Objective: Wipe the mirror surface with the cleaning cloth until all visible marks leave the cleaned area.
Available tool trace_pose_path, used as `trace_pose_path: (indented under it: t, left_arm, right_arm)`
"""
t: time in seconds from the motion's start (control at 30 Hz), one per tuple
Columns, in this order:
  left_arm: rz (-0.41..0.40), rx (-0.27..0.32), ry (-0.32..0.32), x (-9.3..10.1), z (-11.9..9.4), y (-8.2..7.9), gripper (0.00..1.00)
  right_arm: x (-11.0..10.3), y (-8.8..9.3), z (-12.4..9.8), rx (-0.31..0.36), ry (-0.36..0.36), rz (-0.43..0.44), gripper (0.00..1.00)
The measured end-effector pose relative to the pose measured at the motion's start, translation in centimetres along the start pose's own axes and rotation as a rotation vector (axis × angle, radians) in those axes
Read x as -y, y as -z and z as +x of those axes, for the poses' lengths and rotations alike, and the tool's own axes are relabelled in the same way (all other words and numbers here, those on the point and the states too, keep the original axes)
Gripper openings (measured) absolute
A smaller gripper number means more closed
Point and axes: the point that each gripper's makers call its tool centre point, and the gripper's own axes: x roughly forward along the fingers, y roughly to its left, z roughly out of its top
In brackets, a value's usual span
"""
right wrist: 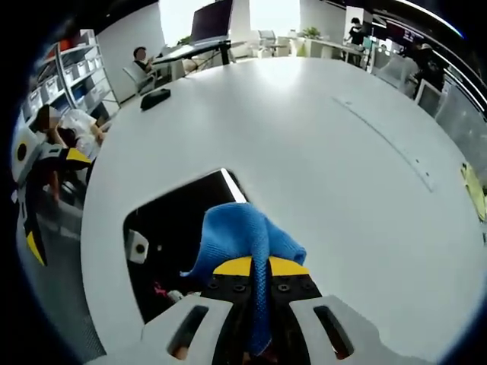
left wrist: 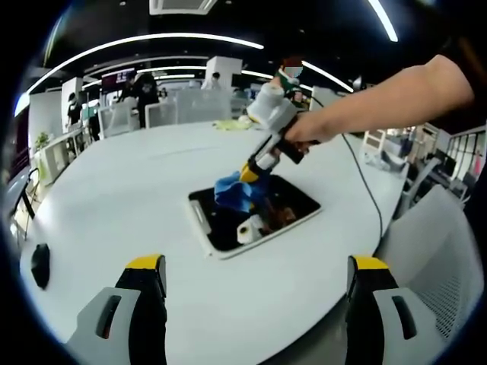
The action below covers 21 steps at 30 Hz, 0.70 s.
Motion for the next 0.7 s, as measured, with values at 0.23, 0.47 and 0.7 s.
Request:
trace_pose_path:
  t: [0.23, 0.47, 0.7]
  left_arm:
    - [0.001, 0.000, 0.002, -0.01, -0.01, 0.02, 0.98]
    - [-0.003, 0.004, 0.002, -0.03, 0.00, -0.06, 0.99]
    - [-0.004, 0.005, 0.009, 0.10, 0.03, -0.07, 0.99]
  right_arm:
    - [0.42, 0.54, -0.36, -0.006, 0.010, 0.002, 0.01]
    - [0.57, 0.85, -0.52, -0.012, 0.024, 0.004, 0.01]
    - [0.55, 0.97, -0.62, -0.013, 0.030, 0.016, 0.01]
